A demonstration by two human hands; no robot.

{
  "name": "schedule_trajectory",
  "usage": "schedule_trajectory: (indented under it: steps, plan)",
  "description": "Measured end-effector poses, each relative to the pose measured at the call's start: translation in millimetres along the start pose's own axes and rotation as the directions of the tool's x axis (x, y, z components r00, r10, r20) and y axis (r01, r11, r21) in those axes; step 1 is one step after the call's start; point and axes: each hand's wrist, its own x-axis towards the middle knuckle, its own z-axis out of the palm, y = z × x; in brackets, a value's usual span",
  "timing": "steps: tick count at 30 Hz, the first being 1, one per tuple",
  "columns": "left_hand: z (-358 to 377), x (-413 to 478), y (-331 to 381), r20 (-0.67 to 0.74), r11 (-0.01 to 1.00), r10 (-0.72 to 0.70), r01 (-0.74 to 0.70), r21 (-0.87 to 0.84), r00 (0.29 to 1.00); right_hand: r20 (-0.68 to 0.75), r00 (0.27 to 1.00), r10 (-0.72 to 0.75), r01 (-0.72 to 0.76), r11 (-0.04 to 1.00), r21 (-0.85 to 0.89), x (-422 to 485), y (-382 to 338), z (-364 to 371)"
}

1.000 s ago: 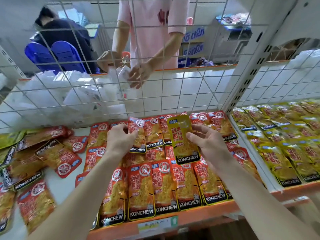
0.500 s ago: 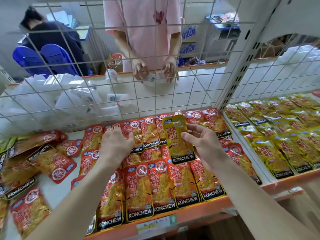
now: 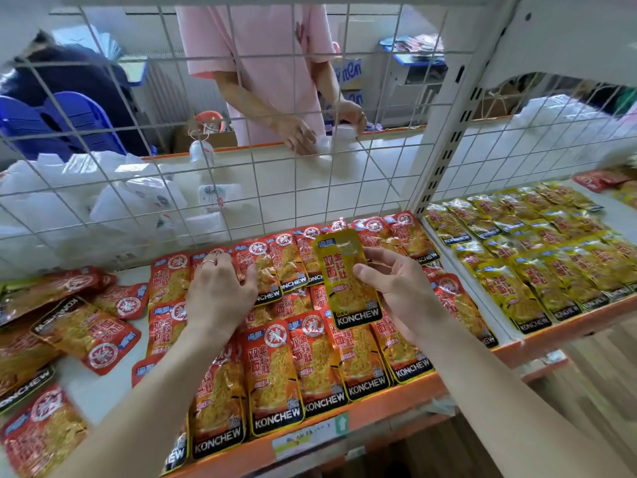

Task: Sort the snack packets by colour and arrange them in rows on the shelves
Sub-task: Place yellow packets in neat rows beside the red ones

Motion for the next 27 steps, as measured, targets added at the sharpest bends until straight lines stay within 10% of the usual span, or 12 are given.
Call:
schedule_trajectory:
  steps: [27]
  plan:
    - [-7,0,3,0.060,0.961,0.209,-0.217,0.169,0.976,-0.217,0.972,-0.086,0.098,0.994,0.044,-53,-4,-40]
